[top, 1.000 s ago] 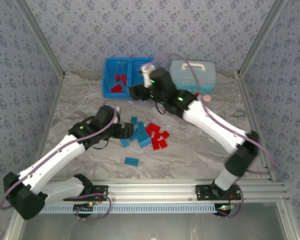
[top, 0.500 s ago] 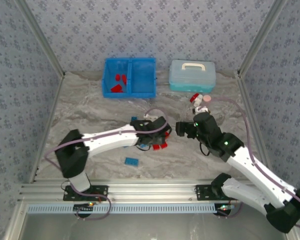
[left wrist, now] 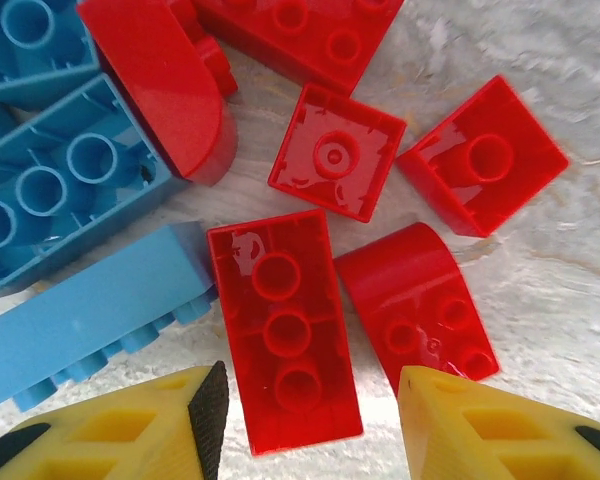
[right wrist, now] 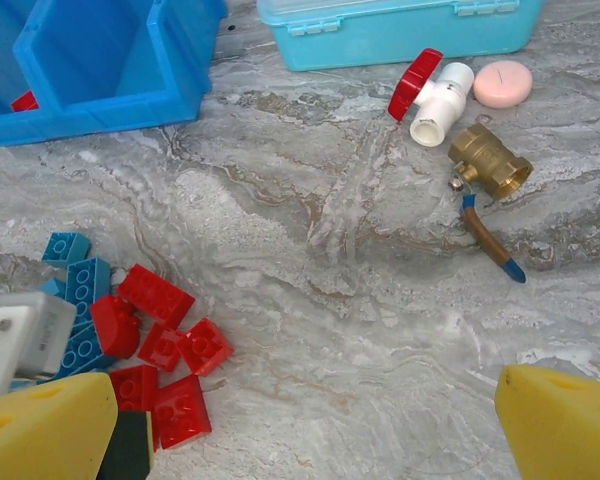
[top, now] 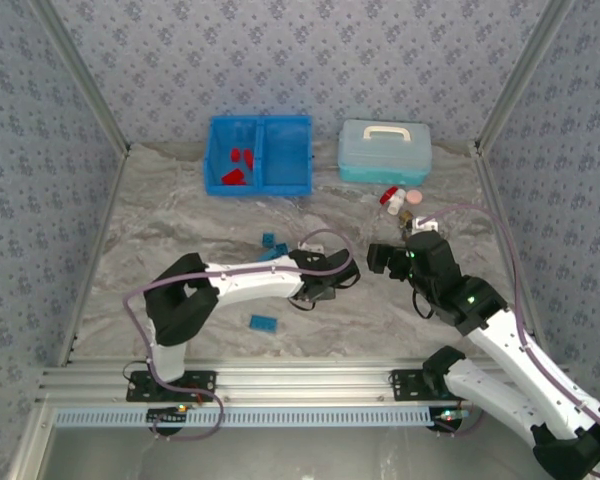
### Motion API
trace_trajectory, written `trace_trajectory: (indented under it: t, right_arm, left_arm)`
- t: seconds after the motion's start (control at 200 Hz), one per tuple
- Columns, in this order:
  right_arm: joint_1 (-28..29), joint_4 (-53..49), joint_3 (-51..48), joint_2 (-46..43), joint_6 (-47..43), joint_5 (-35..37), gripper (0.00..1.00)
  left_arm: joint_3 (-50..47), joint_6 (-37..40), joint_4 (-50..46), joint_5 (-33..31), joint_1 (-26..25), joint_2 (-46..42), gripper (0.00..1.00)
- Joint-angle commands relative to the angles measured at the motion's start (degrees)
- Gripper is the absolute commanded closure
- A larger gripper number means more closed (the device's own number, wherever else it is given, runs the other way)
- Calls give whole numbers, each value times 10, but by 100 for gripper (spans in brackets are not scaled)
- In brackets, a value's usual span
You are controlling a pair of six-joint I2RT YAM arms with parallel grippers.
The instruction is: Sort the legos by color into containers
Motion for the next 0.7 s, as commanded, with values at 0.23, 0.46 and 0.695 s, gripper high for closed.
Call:
trace_trajectory:
  t: [0.23,0.46,0.695]
  right_arm:
    - [-7,-9,2,0,8,-12,0]
    - [-7,-10,9,10,10,-18,0]
    - [-7,-10,15,13,17,-24,0]
  left_arm:
    - [-3,-2,-4,-19,-1,39,53]
    - [-22,-14,8,-11,0,36,59]
    - [-30,-12,8,-20,0,31,65]
